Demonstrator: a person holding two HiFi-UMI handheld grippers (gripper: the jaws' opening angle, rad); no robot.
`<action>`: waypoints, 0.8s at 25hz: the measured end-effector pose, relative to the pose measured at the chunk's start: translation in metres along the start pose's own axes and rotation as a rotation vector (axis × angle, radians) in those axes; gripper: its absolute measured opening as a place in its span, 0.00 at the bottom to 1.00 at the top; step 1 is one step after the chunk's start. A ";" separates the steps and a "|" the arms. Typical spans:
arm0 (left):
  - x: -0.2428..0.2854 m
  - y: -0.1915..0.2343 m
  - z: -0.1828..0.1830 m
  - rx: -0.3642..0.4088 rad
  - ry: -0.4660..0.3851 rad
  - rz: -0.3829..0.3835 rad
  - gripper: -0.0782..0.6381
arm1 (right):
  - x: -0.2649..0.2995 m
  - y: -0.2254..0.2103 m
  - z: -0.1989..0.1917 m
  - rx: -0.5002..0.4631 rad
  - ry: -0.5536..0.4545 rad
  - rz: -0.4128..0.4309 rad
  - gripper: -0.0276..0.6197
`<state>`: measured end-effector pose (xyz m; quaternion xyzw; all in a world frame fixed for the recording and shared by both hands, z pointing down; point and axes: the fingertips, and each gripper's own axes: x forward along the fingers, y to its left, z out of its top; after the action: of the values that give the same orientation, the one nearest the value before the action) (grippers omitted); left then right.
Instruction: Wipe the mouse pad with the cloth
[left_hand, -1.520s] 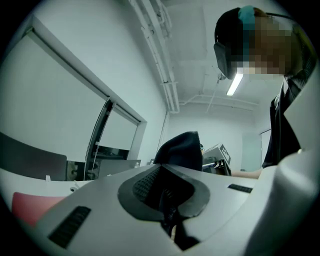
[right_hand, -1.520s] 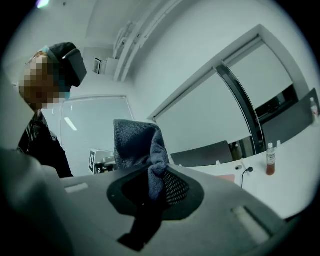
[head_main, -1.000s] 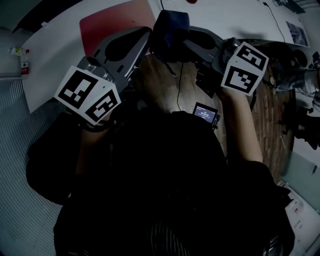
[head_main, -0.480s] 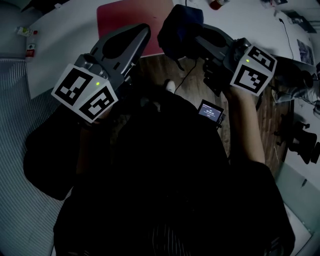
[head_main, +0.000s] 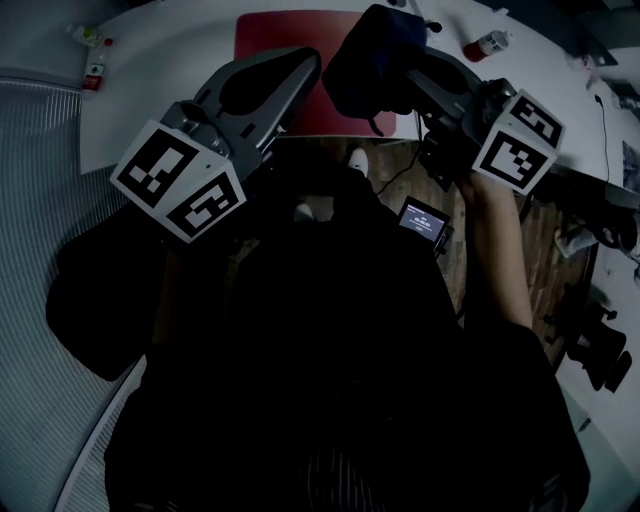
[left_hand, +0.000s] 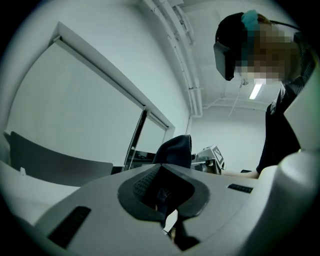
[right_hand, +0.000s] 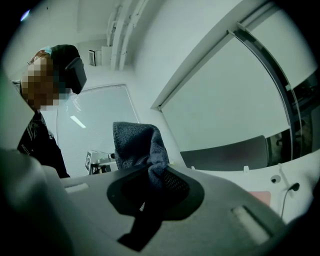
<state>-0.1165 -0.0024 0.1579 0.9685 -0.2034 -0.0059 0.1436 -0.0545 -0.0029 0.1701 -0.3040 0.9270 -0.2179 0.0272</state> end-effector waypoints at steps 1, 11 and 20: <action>0.005 0.007 0.003 0.000 0.000 0.011 0.12 | 0.004 -0.009 0.005 0.003 -0.001 0.011 0.10; 0.064 0.064 0.023 -0.006 -0.004 0.119 0.12 | 0.025 -0.086 0.045 0.008 0.025 0.132 0.10; 0.142 0.085 0.027 -0.015 0.014 0.164 0.12 | 0.012 -0.161 0.066 0.050 0.031 0.210 0.10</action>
<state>-0.0218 -0.1407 0.1627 0.9475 -0.2810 0.0112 0.1524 0.0365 -0.1515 0.1787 -0.2010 0.9484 -0.2416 0.0430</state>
